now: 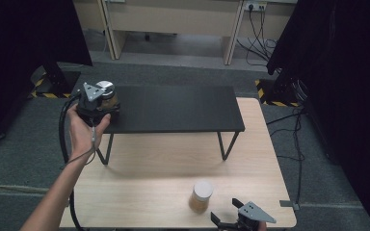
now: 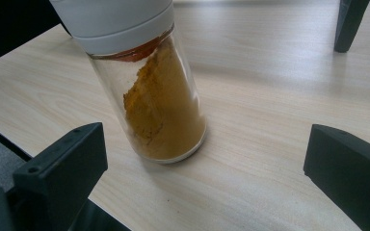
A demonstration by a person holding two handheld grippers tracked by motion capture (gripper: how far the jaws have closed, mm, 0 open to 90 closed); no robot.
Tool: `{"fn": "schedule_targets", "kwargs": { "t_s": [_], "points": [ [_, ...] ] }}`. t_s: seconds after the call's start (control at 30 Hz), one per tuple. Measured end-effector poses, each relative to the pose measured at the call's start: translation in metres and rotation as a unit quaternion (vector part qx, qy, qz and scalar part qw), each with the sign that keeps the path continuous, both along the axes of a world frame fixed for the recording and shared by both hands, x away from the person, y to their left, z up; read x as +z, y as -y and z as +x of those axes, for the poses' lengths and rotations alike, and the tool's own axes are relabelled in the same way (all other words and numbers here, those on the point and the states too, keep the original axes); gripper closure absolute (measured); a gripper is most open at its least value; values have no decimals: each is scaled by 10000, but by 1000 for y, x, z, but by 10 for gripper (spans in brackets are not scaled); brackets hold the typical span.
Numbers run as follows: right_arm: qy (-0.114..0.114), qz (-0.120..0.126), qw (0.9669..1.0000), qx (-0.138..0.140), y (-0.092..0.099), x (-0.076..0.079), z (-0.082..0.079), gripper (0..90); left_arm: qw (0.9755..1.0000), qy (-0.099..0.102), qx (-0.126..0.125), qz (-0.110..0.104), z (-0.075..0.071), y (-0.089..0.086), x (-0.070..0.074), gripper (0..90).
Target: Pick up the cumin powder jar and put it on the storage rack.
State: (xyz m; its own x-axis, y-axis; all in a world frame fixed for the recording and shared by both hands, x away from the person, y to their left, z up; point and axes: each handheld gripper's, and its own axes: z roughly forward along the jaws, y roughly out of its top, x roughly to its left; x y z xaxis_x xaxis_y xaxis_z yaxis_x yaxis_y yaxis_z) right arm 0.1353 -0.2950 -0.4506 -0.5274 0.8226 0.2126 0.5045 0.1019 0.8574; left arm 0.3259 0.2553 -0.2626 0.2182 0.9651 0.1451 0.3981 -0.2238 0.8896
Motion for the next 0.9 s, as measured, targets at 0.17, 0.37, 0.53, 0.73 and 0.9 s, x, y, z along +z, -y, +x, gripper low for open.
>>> {"fn": "schedule_targets", "kwargs": {
  "t_s": [0.17, 0.37, 0.53, 0.73, 0.9],
  "points": [
    [14, -7, 10000, -14, 1, 0, 0, 17, 10000, 20, -10, -18, 2, -1, -1, 299],
    [-14, 0, 10000, -29, 1, -1, 0, 17, 10000, 12, 7, -83, 3, -3, -2, 296],
    [-31, 4, 10000, -24, 1, -2, 1, 17, 9999, 13, 91, -104, 3, 1, -2, 295],
    [-34, 6, 10000, -22, 1, -2, 1, 17, 9998, 2, 167, -138, 3, 1, -2, 279],
    [-25, 8, 10000, -14, 1, -2, 1, 17, 9997, 1, 179, -134, 2, 2, -2, 278]
  ]
}}
